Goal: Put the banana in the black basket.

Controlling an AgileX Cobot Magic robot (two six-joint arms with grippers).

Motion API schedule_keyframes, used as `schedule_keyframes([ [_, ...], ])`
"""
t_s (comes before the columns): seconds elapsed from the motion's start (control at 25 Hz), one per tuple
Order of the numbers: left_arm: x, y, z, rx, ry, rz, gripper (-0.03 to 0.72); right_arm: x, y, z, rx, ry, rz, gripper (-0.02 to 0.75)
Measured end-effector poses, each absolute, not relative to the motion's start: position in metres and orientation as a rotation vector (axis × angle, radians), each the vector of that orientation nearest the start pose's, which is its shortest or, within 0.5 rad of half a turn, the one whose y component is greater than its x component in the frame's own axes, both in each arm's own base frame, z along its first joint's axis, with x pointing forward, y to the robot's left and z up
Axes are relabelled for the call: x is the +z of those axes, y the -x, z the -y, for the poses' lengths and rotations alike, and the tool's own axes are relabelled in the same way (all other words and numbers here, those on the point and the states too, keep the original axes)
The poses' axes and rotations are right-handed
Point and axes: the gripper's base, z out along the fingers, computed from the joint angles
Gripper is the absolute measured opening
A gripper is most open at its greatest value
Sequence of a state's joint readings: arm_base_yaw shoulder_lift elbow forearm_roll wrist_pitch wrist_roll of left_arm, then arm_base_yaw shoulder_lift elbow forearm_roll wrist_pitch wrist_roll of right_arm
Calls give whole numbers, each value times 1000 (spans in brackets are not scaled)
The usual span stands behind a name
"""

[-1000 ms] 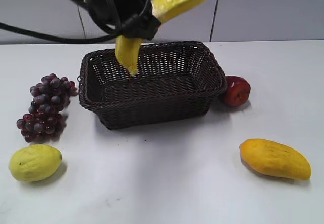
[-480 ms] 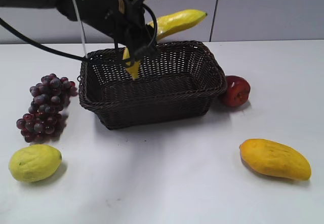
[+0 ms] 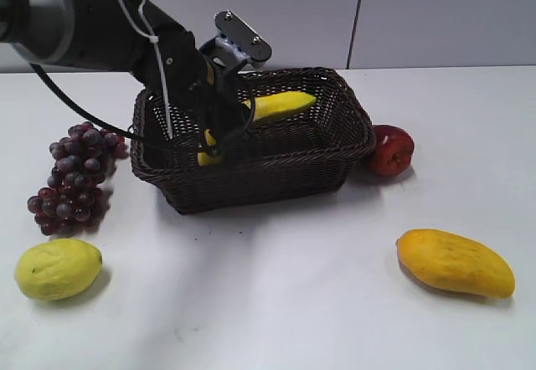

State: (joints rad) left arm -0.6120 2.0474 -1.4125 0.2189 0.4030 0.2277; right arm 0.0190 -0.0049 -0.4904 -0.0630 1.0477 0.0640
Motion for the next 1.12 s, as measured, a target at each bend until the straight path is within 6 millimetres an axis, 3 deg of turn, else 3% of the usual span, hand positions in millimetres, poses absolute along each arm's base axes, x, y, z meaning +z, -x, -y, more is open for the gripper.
schedule_keyframes([
  [0.12,171,-366,248,34,-1220,-2198,506,276,4,5,-23,-48,-2034,590],
  [0.24,175,-365,246,40,-1220,-2208,559,276,4,5,-23,-48,-2034,590],
  [0.4,206,-359,243,12,-1167,-2212,573,276,4,5,-23,-48,-2034,590],
  [0.56,260,-347,235,-29,-1092,-2174,575,276,4,5,-23,-48,-2034,590],
  [0.72,304,-323,222,-95,-1043,-2247,575,276,4,5,-23,-48,-2034,590],
  [1.12,344,-266,185,-96,-1082,-2526,575,276,4,5,-23,-48,-2034,590],
])
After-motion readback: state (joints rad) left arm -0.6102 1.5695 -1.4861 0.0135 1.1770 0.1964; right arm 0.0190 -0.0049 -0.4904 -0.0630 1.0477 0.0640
